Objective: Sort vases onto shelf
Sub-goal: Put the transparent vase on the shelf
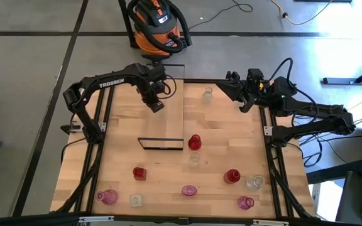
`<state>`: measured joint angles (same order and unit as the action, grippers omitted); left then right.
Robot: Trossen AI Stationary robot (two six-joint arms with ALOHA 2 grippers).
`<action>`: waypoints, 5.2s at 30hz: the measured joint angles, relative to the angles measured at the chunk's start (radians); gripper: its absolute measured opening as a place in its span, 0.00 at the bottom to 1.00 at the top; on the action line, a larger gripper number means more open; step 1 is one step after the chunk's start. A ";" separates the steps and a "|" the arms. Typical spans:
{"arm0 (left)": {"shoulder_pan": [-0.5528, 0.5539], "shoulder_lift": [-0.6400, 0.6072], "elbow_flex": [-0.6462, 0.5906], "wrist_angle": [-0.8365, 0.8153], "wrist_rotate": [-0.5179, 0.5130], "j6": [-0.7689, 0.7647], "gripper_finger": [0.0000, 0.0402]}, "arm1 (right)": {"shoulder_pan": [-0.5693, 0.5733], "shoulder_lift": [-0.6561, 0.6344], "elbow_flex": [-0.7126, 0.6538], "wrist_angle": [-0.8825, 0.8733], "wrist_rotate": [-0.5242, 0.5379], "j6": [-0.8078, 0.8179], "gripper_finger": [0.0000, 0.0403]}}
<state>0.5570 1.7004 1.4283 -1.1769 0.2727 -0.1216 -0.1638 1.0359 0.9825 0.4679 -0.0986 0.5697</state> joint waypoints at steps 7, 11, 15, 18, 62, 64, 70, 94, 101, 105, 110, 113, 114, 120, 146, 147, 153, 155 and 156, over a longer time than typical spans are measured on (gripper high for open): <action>-0.020 0.000 0.000 0.011 0.027 -0.003 0.00 | 0.000 0.000 0.000 -0.001 0.000 0.001 0.00; -0.031 0.000 0.000 0.011 0.001 -0.015 0.00 | 0.000 0.000 0.000 -0.006 0.000 0.001 0.00; -0.025 0.000 0.000 -0.024 -0.078 -0.023 0.00 | 0.000 0.000 0.000 -0.006 0.000 0.001 0.00; -0.005 -0.026 -0.001 -0.037 -0.112 -0.025 0.00 | 0.000 0.000 0.000 -0.006 0.000 0.001 0.00; -0.129 -0.605 0.000 -0.042 -0.298 -0.212 0.00 | -0.442 0.743 0.607 -1.384 0.175 -0.178 0.21; -0.132 -0.605 0.000 -0.042 -0.298 -0.212 0.00 | -0.454 0.756 0.608 -1.397 0.168 -0.177 0.21; -0.133 -0.605 0.000 -0.042 -0.298 -0.210 0.00 | -0.465 0.770 0.608 -1.433 0.118 -0.152 0.21; -0.133 -0.605 0.000 -0.042 -0.313 -0.186 0.00 | -0.464 0.882 0.607 -1.473 0.061 -0.203 0.15; -0.133 -0.605 0.000 -0.042 -0.330 -0.181 0.00 | -0.436 0.844 0.607 -1.537 0.018 -0.238 0.03; -0.133 -0.605 0.000 -0.042 -0.368 -0.181 0.00 | -0.372 0.813 0.661 -1.592 -0.002 -0.261 0.01; -0.126 -0.605 0.000 -0.042 -0.368 -0.174 0.00 | -0.270 0.800 0.824 -1.635 -0.086 -0.262 0.01; -0.123 -0.602 0.000 -0.042 -0.369 -0.172 0.00 | -0.201 0.804 0.938 -1.666 -0.104 -0.261 0.01; -0.123 -0.600 0.000 -0.041 -0.370 -0.172 0.00 | -0.178 0.811 0.979 -1.677 -0.094 -0.258 0.01; -0.123 -0.574 0.000 -0.032 -0.383 -0.147 0.00 | -0.105 0.939 1.180 -1.795 -0.069 -0.229 0.00; -0.178 -0.536 0.000 -0.025 -0.357 -0.164 0.00 | -0.099 1.175 1.284 -1.775 -0.188 -0.238 0.00; -0.181 -0.536 0.000 -0.025 -0.357 -0.164 0.00 | -0.099 1.175 1.271 -1.772 -0.184 -0.238 0.00; -0.181 -0.536 0.000 -0.025 -0.357 -0.164 0.00 | -0.099 1.174 1.205 -1.732 -0.183 -0.236 0.00; -0.181 -0.536 0.000 -0.026 -0.357 -0.164 0.00 | -0.099 1.174 1.203 -1.733 -0.184 -0.235 0.00; -0.181 -0.536 0.000 -0.026 -0.357 -0.164 0.00 | -0.099 1.174 1.203 -1.728 -0.184 -0.235 0.00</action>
<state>0.3763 1.1641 1.4281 -1.2026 -0.0841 -0.2852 -0.2629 2.2095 2.1851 -1.2605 -0.2825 0.3351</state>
